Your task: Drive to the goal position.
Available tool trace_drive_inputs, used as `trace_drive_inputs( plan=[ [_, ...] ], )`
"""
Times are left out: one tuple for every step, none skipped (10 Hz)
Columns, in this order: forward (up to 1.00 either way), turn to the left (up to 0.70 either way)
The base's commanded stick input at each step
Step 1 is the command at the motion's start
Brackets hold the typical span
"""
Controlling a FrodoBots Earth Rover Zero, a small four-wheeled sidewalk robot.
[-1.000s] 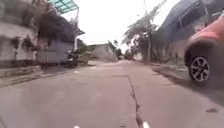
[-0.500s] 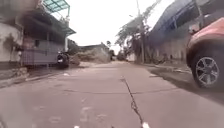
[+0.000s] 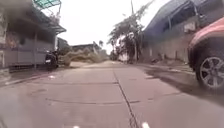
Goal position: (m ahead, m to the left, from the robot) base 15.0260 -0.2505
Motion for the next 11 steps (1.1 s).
trace_drive_inputs(
  plan=[
    [0.85,0.01],
    [0.85,0.01],
    [0.85,0.01],
    [0.85,0.01],
    [0.85,0.01],
    [0.85,0.01],
    [0.85,0.01],
    [0.85,0.01],
    [0.85,0.01],
    [0.85,0.01],
    [0.85,0.01]
  ],
)
